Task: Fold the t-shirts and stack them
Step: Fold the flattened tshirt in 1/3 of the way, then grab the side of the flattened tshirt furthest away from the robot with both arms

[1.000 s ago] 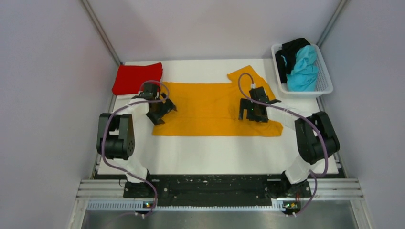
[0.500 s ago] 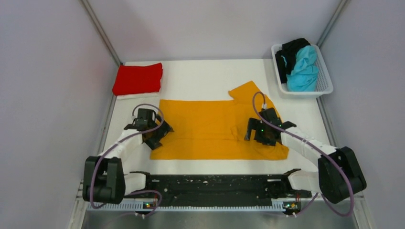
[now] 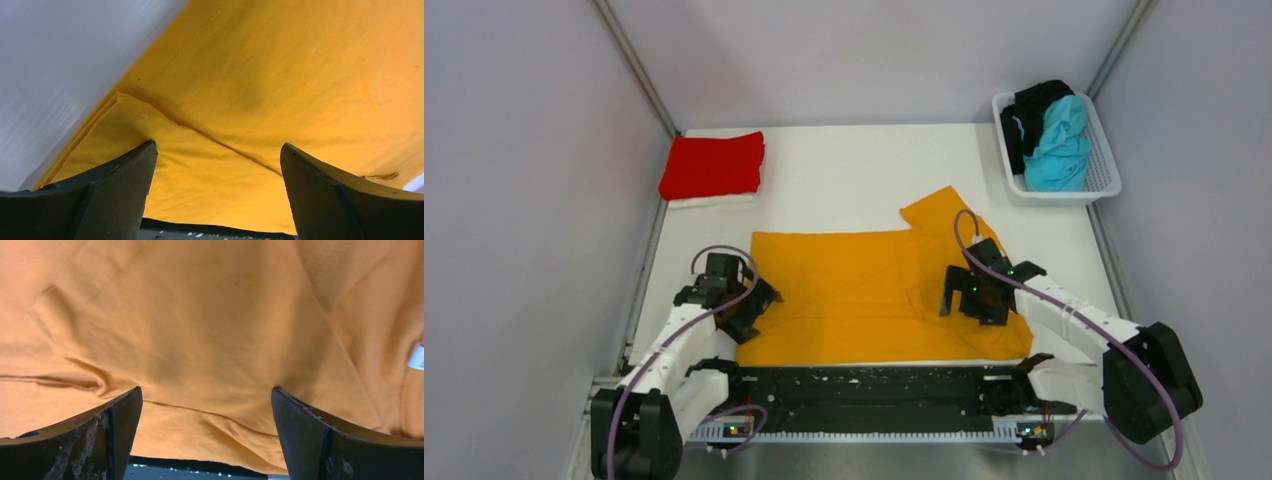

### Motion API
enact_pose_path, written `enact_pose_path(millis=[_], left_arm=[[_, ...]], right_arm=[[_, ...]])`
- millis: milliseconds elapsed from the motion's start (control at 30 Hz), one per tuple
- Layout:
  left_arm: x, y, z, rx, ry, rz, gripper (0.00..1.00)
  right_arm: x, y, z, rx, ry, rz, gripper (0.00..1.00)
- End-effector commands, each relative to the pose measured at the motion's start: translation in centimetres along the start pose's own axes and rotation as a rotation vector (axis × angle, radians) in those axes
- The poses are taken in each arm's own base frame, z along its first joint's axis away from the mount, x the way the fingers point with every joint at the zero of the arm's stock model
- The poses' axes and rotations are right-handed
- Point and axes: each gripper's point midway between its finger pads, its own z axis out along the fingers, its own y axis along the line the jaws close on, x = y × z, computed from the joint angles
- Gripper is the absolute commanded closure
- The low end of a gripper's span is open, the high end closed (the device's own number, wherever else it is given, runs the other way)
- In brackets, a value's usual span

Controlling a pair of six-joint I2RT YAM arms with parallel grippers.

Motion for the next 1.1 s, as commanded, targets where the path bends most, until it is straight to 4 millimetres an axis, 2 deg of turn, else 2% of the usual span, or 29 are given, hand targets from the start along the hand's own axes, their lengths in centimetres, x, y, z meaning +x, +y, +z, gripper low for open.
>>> enact_pose_path(millis=[0, 67, 133, 233, 367, 400, 433, 533, 633, 733, 833, 933, 1067], left_arm=[[1.9, 5.0, -0.6, -0.190, 0.041, -0.012, 0.01], [1.1, 4.1, -1.2, -0.164, 0.009, 0.006, 0.01], [-0.5, 1.8, -2.1, -0.103, -0.038, 0.032, 0.01], [-4.3, -2.2, -4.2, -0.024, -0.169, 0.080, 0.01], [-9.9, -6.8, -5.9, 0.023, -0.359, 0.116, 0.01], [-10.7, -7.1, -5.7, -0.002, -0.373, 0.131, 0.01], [-12.0, -8.3, -6.2, -0.004, -0.405, 0.155, 0.01], [-15.5, -9.6, -5.8, -0.097, -0.461, 0.184, 0.01], [-18.0, -11.8, -4.1, -0.132, -0.450, 0.220, 0.04], [-19.5, -12.9, -1.3, -0.155, -0.408, 0.260, 0.08], [-20.5, -12.6, 1.6, -0.192, -0.365, 0.252, 0.12], [-20.2, -12.6, 4.9, -0.194, -0.297, 0.254, 0.17], [-20.2, -11.2, 7.5, -0.248, -0.206, 0.229, 0.27]], right_arm=[[-1.1, -0.7, -0.8, 0.072, -0.030, -0.029, 0.01], [-1.8, 0.1, -1.4, 0.040, -0.049, -0.036, 0.01], [-3.4, 1.2, -2.5, 0.006, -0.100, -0.050, 0.01], [-7.3, 3.3, -4.7, -0.044, -0.238, -0.076, 0.01], [-13.6, 6.0, -7.5, -0.091, -0.461, -0.084, 0.01], [-15.0, 6.4, -8.0, -0.092, -0.507, -0.077, 0.01], [-16.1, 6.8, -8.4, -0.092, -0.542, -0.068, 0.01], [-18.4, 7.4, -8.8, -0.094, -0.599, -0.048, 0.01], [-19.9, 7.6, -8.7, -0.101, -0.616, -0.041, 0.01], [-20.7, 7.2, -8.6, -0.087, -0.618, -0.044, 0.01], [-20.7, 6.9, -8.4, -0.078, -0.614, -0.043, 0.01], [-20.3, 6.3, -7.9, -0.067, -0.603, -0.041, 0.01], [-19.6, 5.5, -7.1, -0.053, -0.581, -0.036, 0.01]])
